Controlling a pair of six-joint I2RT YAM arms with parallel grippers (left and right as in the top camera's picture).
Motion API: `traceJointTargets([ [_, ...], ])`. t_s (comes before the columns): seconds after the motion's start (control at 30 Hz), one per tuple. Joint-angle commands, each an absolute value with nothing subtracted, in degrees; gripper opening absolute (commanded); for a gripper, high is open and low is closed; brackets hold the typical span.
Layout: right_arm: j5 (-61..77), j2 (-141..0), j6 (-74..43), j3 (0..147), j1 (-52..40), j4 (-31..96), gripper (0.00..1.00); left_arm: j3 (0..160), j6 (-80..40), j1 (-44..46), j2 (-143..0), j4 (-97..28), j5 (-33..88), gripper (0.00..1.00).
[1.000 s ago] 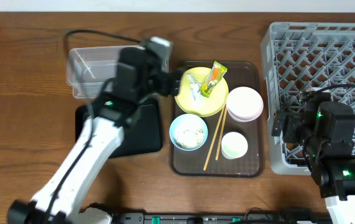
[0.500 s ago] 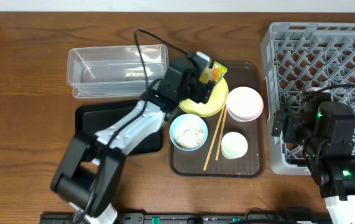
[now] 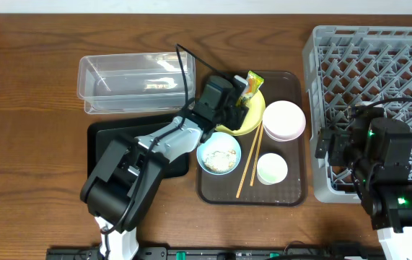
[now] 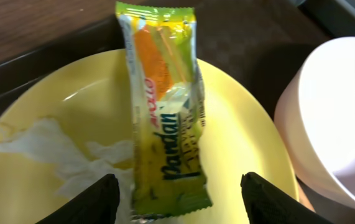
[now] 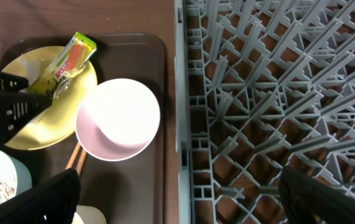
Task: Sort waste into correct bins and load items into the dishwasher rack
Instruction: 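Carry the wrapper with the left gripper and drop it into the clear container, then return the left gripper to the yellow plate and grasp the white tissue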
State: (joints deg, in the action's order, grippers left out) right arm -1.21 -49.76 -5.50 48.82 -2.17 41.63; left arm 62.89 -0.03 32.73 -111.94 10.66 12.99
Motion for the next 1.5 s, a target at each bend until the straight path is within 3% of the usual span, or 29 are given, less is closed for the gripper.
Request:
traceJointTargets([
  [0.0,-1.0,-49.4,-6.0,49.9,-2.7,41.8,0.99,63.8,0.1,33.0,-113.5,11.1,13.0,0.65],
  [0.23,-1.0,-49.4,-6.0,49.9,-2.7,42.3,0.99,63.8,0.1,33.0,-114.8,11.5,13.0,0.59],
  [0.37,-1.0,-49.4,-6.0,49.9,-2.7,42.4,0.99,63.8,-0.1,33.0,-114.5,13.1,13.1,0.41],
  [0.5,-1.0,-49.4,-6.0,49.9,-2.7,42.5,0.99,63.8,-0.5,33.0,-114.5,12.8,13.1,0.12],
  [0.57,-1.0,-49.4,-6.0,49.9,-2.7,42.5,0.99,63.8,-2.4,32.9,-114.3,12.7,13.1,0.06],
  [1.03,-1.0,-49.4,-5.9,49.9,-2.7,43.1,0.99,63.8,-9.2,30.0,-96.1,-0.8,11.9,0.06],
  [1.27,-1.1,-49.4,-5.9,49.9,-2.7,43.0,0.99,63.8,-15.3,20.3,-88.6,-11.6,0.4,0.06],
  [1.47,-1.0,-49.4,-5.9,49.9,-2.7,43.0,0.99,63.7,-26.6,10.9,-88.7,-13.3,-0.7,0.06],
])
